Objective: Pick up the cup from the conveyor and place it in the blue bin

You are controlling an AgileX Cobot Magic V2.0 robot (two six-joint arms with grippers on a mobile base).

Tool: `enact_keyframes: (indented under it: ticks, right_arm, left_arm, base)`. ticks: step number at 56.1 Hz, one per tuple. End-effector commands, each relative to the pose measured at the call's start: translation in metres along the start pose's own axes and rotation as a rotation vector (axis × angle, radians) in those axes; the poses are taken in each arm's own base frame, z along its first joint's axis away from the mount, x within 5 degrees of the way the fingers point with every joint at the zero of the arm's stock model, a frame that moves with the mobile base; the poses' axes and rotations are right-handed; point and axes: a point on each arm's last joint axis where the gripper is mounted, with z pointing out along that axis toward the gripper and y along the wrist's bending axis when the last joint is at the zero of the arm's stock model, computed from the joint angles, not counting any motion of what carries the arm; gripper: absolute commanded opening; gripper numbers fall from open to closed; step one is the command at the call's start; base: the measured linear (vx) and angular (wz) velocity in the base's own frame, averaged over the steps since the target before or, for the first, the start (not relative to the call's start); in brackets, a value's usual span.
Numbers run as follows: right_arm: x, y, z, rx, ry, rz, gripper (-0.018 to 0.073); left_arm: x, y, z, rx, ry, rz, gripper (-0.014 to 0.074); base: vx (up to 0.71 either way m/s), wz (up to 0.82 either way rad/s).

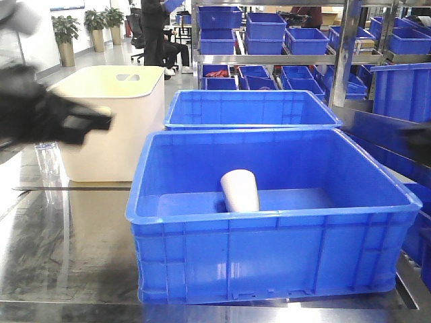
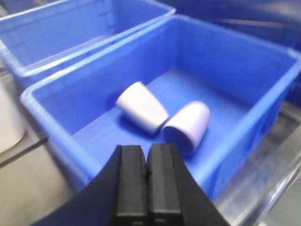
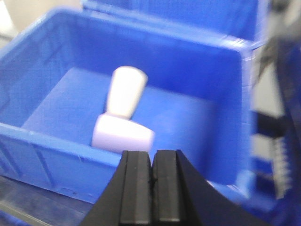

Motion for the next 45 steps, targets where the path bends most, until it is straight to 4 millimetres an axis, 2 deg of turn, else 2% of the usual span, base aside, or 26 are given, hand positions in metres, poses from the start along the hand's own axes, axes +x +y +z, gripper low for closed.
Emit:
enact_keyframes:
  ticks: [1, 6, 12, 17, 20, 27, 45]
  right_arm:
    - [0.018, 0.002, -0.043, 0.065, -0.206, -0.028, -0.0009]
    - [0.061, 0.008, -0.063, 0.084, -0.314, -0.016, -0.0009]
    - [0.114, 0.012, -0.067, 0.116, -0.529, 0.011, -0.0009]
    - [0.142, 0.014, -0.069, 0.145, -0.714, 0.014, -0.0009]
    - [0.152, 0.014, -0.066, 0.152, -0.770, 0.028, -0.0009]
    - [0.163, 0.014, -0.056, 0.149, -0.750, 0.055, -0.0009]
    - [0.165, 0.014, -0.051, 0.141, -0.695, 0.057, -0.0009]
  left_arm:
    - [0.013, -0.015, -0.036, -0.063, -0.122, 0.035, -0.0001]
    - [0.050, -0.024, -0.059, -0.149, -0.199, 0.041, 0.0000]
    - [0.106, -0.026, -0.074, -0.285, -0.328, -0.055, 0.0000]
    - [0.150, -0.023, -0.076, -0.395, -0.366, -0.102, 0.0000]
    - [0.167, -0.023, -0.077, -0.422, -0.358, -0.107, 0.0000]
    - [0.183, -0.029, -0.075, -0.387, -0.308, -0.100, 0.0000]
    - [0.188, -0.033, -0.071, -0.330, -0.256, -0.105, 0.0000]
  base:
    - [0.00, 0.00]
    - [0.00, 0.00]
    - [0.00, 0.00]
    - [0.00, 0.00]
    - [0.00, 0.00]
    - [0.00, 0.00]
    - [0.00, 0.00]
